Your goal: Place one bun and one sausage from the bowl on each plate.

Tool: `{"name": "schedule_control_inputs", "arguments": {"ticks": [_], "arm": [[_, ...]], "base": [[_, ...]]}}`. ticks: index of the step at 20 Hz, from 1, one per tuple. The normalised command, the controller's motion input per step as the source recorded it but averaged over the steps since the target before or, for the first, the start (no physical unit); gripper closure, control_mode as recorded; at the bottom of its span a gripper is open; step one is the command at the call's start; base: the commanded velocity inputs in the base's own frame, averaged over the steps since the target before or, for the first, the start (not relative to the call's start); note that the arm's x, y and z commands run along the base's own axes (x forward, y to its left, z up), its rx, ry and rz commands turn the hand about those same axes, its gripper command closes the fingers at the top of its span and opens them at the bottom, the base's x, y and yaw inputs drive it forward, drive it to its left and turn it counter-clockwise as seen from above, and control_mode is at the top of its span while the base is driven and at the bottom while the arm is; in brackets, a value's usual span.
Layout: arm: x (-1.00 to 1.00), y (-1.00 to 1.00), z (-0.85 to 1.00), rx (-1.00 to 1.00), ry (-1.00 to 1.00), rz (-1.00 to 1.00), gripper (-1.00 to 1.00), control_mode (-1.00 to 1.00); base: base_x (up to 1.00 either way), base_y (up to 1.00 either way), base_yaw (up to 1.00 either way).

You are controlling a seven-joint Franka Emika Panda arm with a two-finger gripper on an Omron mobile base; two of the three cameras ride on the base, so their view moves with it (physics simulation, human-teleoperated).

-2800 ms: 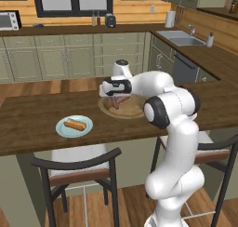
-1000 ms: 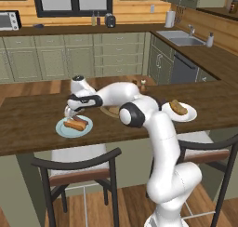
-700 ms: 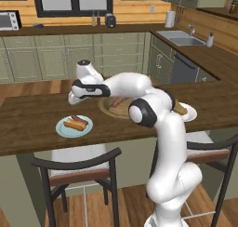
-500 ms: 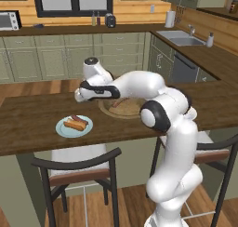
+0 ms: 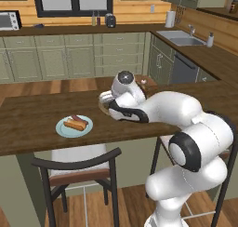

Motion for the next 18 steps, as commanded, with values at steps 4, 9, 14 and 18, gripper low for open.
{"name": "schedule_control_inputs", "arguments": {"ticks": [4, 9, 14, 18], "arm": [[0.51, -0.97, 0.73, 0.42, 0.27, -0.33, -1.0, -1.0], [0.48, -0.76, -0.21, 0.23, 0.42, -0.27, -1.0, -1.0], [0.26, 0.06, -0.64, 0.05, 0.09, -0.07, -1.0, -1.0], [0.7, 0.08, -0.3, 0.0, -0.04, -0.22, -1.0, -1.0]], "base": [[0.0, 0.0, 0.0], [0.0, 0.0, 0.0], [0.0, 0.0, 0.0], [0.0, 0.0, 0.0]]}}
